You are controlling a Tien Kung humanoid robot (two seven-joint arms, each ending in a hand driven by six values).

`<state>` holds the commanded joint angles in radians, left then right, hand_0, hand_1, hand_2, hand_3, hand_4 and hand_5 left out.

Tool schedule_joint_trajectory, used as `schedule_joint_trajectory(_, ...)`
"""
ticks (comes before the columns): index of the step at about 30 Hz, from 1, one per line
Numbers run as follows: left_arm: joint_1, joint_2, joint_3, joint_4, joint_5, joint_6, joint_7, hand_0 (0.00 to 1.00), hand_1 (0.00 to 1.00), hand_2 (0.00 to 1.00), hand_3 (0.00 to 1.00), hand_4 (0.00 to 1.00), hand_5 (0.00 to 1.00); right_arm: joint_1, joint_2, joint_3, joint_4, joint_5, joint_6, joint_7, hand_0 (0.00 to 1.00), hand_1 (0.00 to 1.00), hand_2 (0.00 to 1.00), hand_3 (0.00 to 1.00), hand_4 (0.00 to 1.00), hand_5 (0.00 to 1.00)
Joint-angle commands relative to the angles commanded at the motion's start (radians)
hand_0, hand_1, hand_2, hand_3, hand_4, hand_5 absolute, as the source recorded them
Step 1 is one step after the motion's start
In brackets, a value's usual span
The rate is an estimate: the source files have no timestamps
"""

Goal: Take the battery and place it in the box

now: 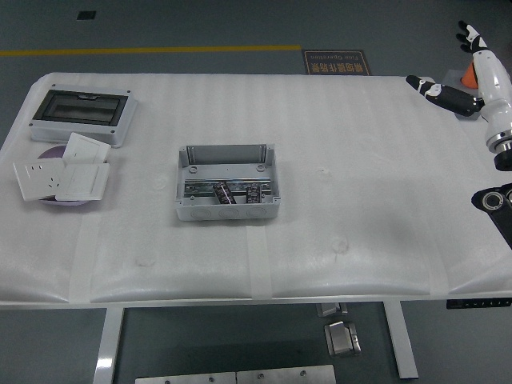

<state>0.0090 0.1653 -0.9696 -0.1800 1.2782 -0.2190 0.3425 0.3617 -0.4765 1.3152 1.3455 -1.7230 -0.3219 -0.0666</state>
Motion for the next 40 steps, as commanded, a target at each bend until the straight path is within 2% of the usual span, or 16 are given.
schedule_joint_trajectory(5,0.001,0.002,0.010,0.000,-0.020,0.003,-0.002,0.617,0.661,0.470,0.560,0.453,0.514,-0.022,0.000,0.044,0.011,0.005,-0.007,0.006,0.998,0.860,0.894,0.995,0.998,0.527)
schedule_joint_trajectory(13,0.016,0.007,0.012,0.000,-0.032,0.005,-0.002,0.616,0.661,0.470,0.561,0.453,0.502,-0.007,0.015,0.047,0.030,0.004,-0.021,0.008,0.998,0.864,0.895,0.991,0.998,0.528)
schedule_joint_trajectory(20,0.016,0.012,0.026,0.000,-0.051,0.006,-0.006,0.617,0.661,0.470,0.560,0.453,0.496,-0.034,0.012,0.080,0.046,0.001,-0.027,0.007,0.998,0.854,0.891,0.981,0.998,0.526)
schedule_joint_trajectory(40,0.020,0.010,0.009,0.000,-0.038,0.005,0.005,0.617,0.661,0.471,0.560,0.452,0.490,-0.074,0.006,0.146,0.043,0.011,-0.031,0.011,0.998,0.850,0.886,0.978,0.998,0.529)
